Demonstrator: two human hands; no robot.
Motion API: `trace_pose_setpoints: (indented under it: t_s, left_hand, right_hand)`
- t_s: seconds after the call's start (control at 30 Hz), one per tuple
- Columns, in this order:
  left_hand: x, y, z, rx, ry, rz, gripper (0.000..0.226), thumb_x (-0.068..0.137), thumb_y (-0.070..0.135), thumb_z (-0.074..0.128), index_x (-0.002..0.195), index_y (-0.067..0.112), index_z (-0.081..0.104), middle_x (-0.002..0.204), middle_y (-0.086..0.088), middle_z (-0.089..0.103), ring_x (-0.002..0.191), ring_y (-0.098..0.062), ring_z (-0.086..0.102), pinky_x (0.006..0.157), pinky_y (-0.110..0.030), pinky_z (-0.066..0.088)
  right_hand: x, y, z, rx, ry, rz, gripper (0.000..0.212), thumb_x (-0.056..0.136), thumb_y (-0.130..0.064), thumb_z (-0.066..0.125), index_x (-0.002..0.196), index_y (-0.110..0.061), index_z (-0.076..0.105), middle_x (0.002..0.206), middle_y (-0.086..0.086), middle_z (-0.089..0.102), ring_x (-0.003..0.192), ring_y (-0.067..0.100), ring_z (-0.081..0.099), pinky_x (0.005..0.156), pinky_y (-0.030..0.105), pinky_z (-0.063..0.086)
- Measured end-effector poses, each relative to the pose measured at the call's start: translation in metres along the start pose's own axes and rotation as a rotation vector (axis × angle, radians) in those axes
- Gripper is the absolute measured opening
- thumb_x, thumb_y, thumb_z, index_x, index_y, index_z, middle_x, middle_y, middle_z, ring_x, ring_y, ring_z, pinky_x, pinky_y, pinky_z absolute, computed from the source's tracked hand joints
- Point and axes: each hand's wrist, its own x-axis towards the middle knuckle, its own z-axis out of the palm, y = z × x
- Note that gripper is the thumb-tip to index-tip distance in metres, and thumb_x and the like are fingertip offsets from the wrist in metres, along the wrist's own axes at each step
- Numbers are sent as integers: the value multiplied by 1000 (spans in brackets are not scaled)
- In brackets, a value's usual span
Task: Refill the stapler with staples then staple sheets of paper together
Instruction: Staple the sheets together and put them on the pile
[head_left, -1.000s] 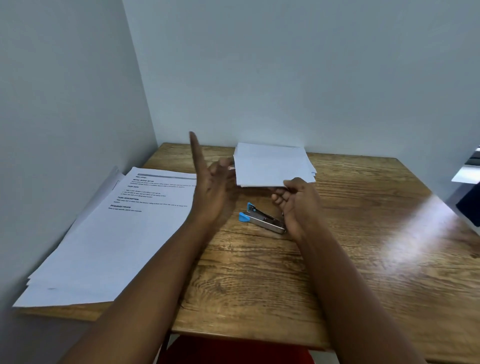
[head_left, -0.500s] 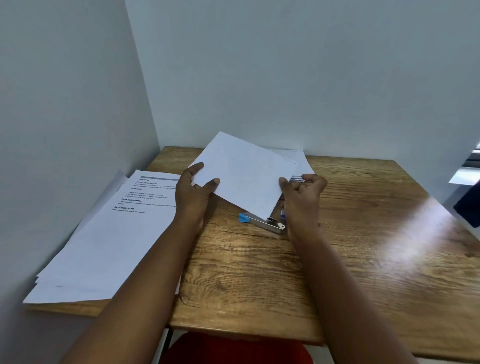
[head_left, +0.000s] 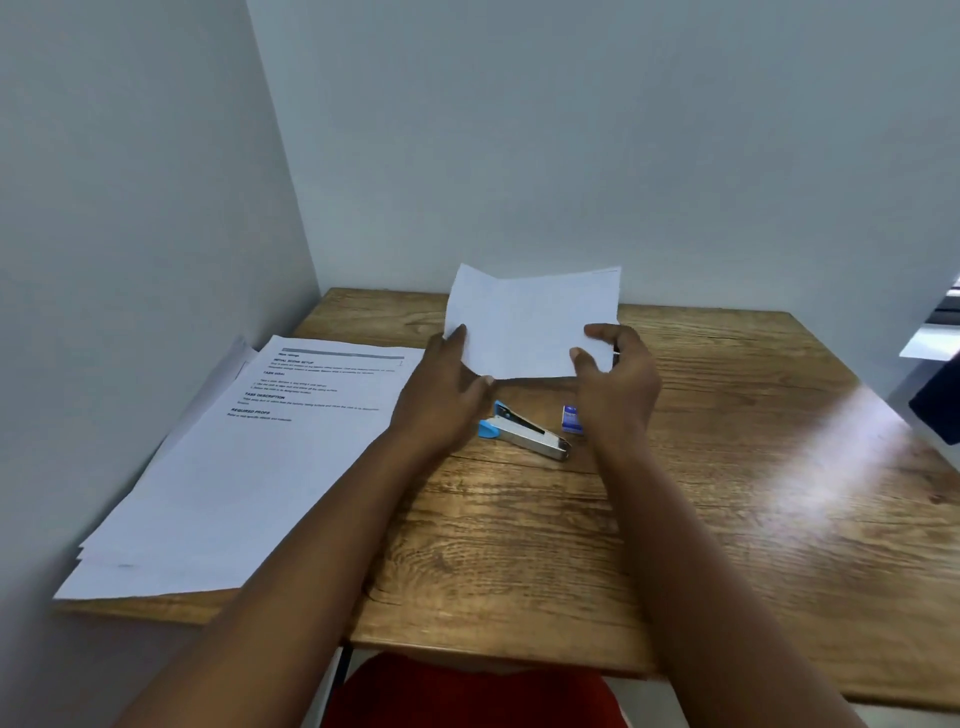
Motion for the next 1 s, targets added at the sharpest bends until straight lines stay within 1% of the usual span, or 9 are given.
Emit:
trace_pose_setpoints:
  t_s: [0.07, 0.17, 0.27, 0.37, 0.53, 0.67, 0.77, 0.9, 1.0]
  left_hand:
    - [9, 6, 3, 46, -98, -3, 80, 95, 45, 60, 159, 20, 18, 166, -4, 21, 148, -24, 30, 111, -37, 35]
    - [29, 11, 5, 117, -224, -34, 90, 94, 53, 60, 159, 14, 13, 166, -8, 19, 149, -29, 27, 115, -42, 32]
    - [49, 9, 6, 215, -293, -51, 93, 94, 57, 56, 160, 12, 8, 168, -10, 13, 152, -31, 20, 120, -47, 26]
    - [65, 3, 11, 349, -316, -46, 88, 96, 58, 51, 160, 14, 10, 167, -9, 14, 152, -30, 18, 120, -54, 22]
    - [78, -8, 28, 385, -347, -43, 83, 98, 58, 47, 160, 18, 10, 169, -7, 12, 154, -27, 14, 121, -61, 11]
    - [77, -16, 40, 390, -308, -25, 72, 101, 60, 36, 159, 20, 20, 167, -12, 16, 155, -25, 12, 121, -61, 2]
    - [75, -20, 46, 424, -274, -15, 67, 101, 60, 31, 158, 26, 23, 167, -11, 13, 154, -25, 12, 121, -60, 1]
    - [74, -19, 47, 467, -270, -33, 69, 100, 63, 26, 159, 29, 18, 169, -8, -1, 155, -27, 8, 120, -58, 5]
    - [75, -19, 47, 485, -290, -39, 72, 100, 63, 23, 161, 25, 13, 170, -5, -1, 155, -27, 6, 120, -58, 5]
  right_hand:
    - [15, 1, 2, -38, 27, 30, 25, 89, -6, 66, 111, -17, 68, 121, 0, 64, 116, 15, 56, 89, 16, 39]
    - [36, 7, 8, -140, -32, 80, 36, 90, 1, 59, 124, -12, 63, 134, 5, 57, 115, 15, 55, 77, 4, 37]
    - [52, 14, 15, -324, -161, 78, 50, 88, 1, 54, 136, -12, 53, 144, 6, 46, 127, 24, 50, 93, 23, 43]
    - [66, 24, 17, -634, -284, 31, 56, 88, -6, 54, 143, -15, 44, 150, 6, 38, 133, 30, 40, 106, 43, 38]
    - [82, 41, 18, -935, -423, 8, 57, 93, -15, 53, 147, -16, 35, 155, 3, 29, 133, 33, 35, 102, 47, 37]
    - [96, 48, 16, -994, -495, 25, 58, 97, -14, 47, 151, -19, 28, 160, -1, 19, 135, 35, 29, 100, 45, 38]
    - [105, 55, 14, -1001, -480, 52, 46, 100, -17, 46, 145, -17, 37, 158, 9, 14, 133, 38, 30, 102, 43, 37]
    - [111, 59, 11, -961, -448, 78, 39, 102, -24, 46, 140, -18, 44, 152, 17, 13, 127, 40, 40, 98, 40, 42]
    - [114, 60, 10, -941, -444, 66, 41, 102, -27, 46, 142, -22, 44, 150, 16, 16, 126, 40, 43, 98, 39, 42]
